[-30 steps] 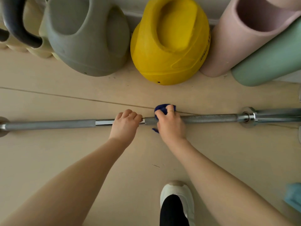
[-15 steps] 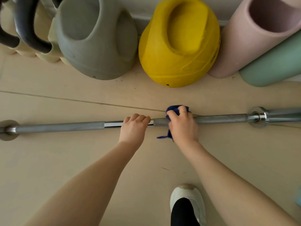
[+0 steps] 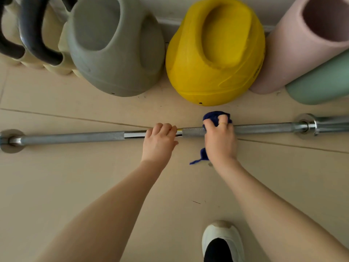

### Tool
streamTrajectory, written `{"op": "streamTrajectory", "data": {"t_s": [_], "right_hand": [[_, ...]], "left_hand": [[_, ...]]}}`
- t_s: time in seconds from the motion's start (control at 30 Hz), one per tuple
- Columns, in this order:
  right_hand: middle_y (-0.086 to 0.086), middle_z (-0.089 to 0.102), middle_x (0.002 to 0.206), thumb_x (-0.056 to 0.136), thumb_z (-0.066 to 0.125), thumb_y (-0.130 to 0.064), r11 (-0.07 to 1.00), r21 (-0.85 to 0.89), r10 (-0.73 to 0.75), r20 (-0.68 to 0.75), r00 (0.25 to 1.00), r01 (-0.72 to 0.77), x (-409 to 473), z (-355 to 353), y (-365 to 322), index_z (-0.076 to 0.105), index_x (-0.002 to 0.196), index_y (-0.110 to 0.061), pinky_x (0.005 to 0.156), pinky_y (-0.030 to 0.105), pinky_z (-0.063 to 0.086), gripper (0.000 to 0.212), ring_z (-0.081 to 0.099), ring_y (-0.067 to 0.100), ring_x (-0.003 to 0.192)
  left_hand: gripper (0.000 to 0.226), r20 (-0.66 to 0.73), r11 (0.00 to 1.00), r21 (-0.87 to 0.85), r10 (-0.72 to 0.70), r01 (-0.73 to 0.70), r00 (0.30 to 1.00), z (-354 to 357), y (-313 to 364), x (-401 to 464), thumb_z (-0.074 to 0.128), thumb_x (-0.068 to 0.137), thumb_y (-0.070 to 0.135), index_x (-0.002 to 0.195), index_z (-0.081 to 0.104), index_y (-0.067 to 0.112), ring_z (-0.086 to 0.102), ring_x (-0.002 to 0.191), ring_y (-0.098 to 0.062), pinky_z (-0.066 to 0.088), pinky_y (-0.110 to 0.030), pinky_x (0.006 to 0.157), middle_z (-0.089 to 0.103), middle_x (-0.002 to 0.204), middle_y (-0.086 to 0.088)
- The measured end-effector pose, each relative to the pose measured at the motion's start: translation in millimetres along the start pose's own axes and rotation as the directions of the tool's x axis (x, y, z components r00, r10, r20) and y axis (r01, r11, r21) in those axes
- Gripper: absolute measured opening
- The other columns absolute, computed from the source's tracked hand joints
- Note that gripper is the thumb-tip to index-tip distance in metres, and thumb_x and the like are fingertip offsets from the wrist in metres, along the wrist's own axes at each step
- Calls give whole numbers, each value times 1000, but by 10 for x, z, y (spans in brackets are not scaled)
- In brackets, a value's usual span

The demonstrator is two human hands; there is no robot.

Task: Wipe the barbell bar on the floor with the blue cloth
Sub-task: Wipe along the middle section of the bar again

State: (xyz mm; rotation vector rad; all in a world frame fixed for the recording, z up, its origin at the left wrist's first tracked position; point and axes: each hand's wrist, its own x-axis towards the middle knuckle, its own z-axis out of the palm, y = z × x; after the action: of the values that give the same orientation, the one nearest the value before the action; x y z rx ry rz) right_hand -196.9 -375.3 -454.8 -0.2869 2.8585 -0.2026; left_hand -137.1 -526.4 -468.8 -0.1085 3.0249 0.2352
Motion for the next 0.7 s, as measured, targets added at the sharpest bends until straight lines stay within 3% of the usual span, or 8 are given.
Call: {"op": "streamTrajectory", "data": {"t_s": [0.1,0.23,0.3,0.37,0.43,0.5,0.63,0.7], "right_hand": [[19,61,92,57,78,-3,991,33,-128,-16,992,128,-102,43,-290,67,84,-15,39,26,38,32,56,34,60],[15,62,95,58,78,-8,952,-6,-306,4,952,306,-102,37,-237,66,88,-20,44,26,33,34,57,33,64],[16,58,108,73,68,-11,968,27,-249,37,968,248,-27,5,23,64,102,-19,57,33,42,31,56,36,82],[15,52,119,84,55,-15,996,11,-86,14,996,86,39,-13,352,61,112,-18,66,37,40,29,52,37,96],[18,51,118,82,58,-9,999,-8,41,-72,997,-42,63,-24,487,62,108,-17,60,38,39,28,52,40,91],[21,52,116,78,61,-4,998,15,62,-59,996,-61,54,-2,356,64,102,-15,55,35,37,26,53,41,87],[22,59,98,64,71,1,986,68,-151,-27,988,153,-40,50,-5,67,90,-13,45,33,46,30,57,39,68],[22,60,100,64,68,1,968,67,-240,-35,970,242,-40,60,69,67,93,-13,46,33,46,32,56,39,68]], "left_hand": [[41,-11,998,57,-31,31,999,25,52,12,91,44,14,80,70,15,65,71,-25,48,-28,58,67,78,-1],[34,-48,996,55,-61,64,997,60,83,51,87,44,5,70,68,16,62,67,-24,45,-27,55,64,70,1],[35,-46,996,70,-46,49,998,69,60,38,87,43,5,71,68,16,63,69,-25,45,-27,56,65,71,1],[37,-44,997,76,-28,31,999,75,38,46,88,42,5,71,69,17,63,70,-24,44,-26,56,65,71,2],[38,-40,996,73,-43,45,998,63,46,61,88,40,5,70,68,17,64,71,-24,45,-26,56,65,71,3],[39,-34,996,69,-57,59,998,63,66,55,89,40,4,70,69,17,64,71,-24,46,-27,57,66,71,2],[38,-24,996,56,-67,68,997,65,73,61,89,42,3,72,69,16,63,67,-26,47,-29,56,65,72,-1],[37,-23,996,59,-66,67,998,65,71,68,88,43,2,73,69,15,62,66,-27,47,-30,55,65,73,-4]]}}
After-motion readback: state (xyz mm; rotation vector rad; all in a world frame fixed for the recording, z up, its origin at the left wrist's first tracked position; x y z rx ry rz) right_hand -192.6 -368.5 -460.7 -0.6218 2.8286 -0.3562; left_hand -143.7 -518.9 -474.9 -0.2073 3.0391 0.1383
